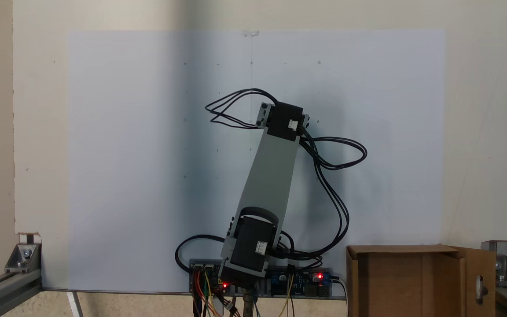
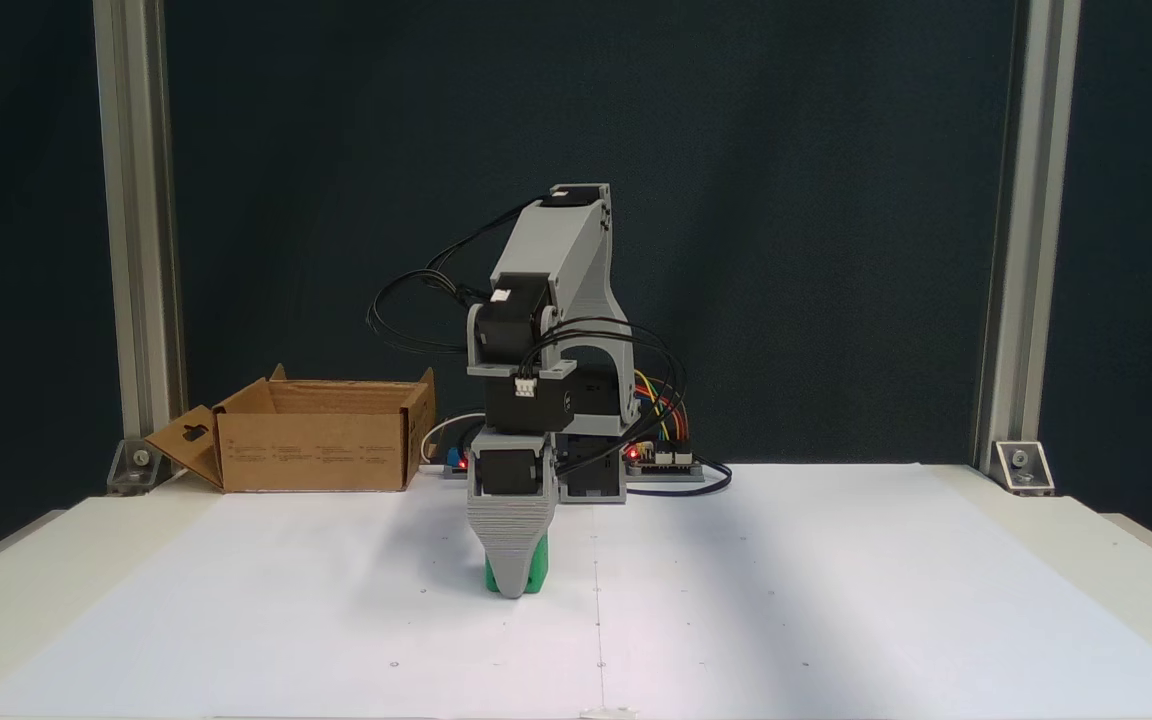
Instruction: Grasp a green dice and put it in the bin.
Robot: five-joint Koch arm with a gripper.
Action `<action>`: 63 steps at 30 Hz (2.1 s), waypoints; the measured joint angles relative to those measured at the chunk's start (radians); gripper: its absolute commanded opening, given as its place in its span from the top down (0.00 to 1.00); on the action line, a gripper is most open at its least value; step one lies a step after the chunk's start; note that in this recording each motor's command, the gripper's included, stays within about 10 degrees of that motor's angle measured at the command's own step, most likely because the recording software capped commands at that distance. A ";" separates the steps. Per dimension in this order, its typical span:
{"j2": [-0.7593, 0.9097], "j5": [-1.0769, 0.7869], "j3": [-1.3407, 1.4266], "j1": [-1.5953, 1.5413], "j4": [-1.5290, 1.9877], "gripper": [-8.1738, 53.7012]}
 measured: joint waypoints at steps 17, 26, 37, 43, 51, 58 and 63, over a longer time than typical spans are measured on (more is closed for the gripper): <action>0.081 0.063 -0.422 0.002 0.353 0.68; 0.362 0.072 -0.492 -0.025 0.466 0.68; 0.376 0.071 -0.526 0.146 0.472 0.68; 0.376 0.041 -0.574 0.449 0.457 0.68; 0.270 -0.072 -0.611 0.802 0.387 0.68; 0.169 -0.094 -0.609 1.045 0.233 0.68; 0.146 -0.094 -0.607 1.177 0.222 0.68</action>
